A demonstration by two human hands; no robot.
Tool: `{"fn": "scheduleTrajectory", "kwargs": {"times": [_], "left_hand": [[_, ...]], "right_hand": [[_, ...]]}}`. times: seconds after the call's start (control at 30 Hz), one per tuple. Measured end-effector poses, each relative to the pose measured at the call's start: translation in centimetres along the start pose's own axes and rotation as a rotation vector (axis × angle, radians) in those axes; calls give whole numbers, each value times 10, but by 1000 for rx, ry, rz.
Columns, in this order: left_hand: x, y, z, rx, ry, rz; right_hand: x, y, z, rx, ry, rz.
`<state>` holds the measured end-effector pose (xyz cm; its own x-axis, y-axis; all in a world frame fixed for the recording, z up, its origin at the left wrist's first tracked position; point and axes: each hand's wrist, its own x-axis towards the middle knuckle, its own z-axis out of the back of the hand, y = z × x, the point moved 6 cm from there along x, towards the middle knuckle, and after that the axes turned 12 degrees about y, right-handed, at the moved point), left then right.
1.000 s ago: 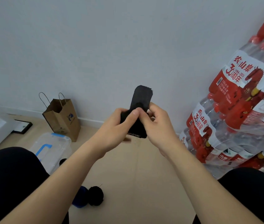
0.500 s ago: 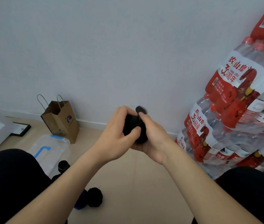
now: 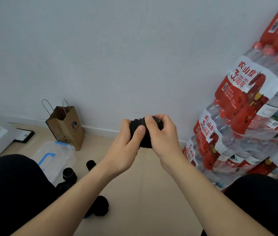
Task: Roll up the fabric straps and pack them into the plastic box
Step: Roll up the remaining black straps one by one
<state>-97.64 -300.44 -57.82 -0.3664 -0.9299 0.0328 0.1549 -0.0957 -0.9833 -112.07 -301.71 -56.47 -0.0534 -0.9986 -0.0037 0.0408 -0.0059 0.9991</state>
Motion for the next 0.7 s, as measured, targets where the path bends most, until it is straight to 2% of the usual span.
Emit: {"fn": "scheduleTrajectory", "kwargs": {"times": [0.07, 0.17, 0.23, 0.3, 0.37, 0.47, 0.57, 0.63, 0.7], "left_hand": [[-8, -3, 0, 163, 25, -56], [-22, -9, 9, 272, -13, -134], [-30, -13, 22, 283, -66, -157], [-38, -11, 35, 232, -110, -132], [-44, -8, 43, 135, -130, -104], [-54, 7, 46, 40, -143, -67], [-63, 35, 50, 12, -208, 47], [-72, 55, 54, -28, -190, 150], [-78, 73, 59, -48, -110, 244]], "right_hand": [[1, -8, 0, 113, 74, -202], [-5, -10, -19, 267, 418, -350], [-18, -11, -34, 218, 646, -385], [-31, -14, -46, 136, 750, -396], [-38, -16, -54, 79, 752, -340], [-44, -20, -62, -10, 622, -207], [-52, -30, -72, -116, 525, -134], [-56, -40, -82, -188, 584, -139], [-55, -50, -90, -319, 729, -156]]}}
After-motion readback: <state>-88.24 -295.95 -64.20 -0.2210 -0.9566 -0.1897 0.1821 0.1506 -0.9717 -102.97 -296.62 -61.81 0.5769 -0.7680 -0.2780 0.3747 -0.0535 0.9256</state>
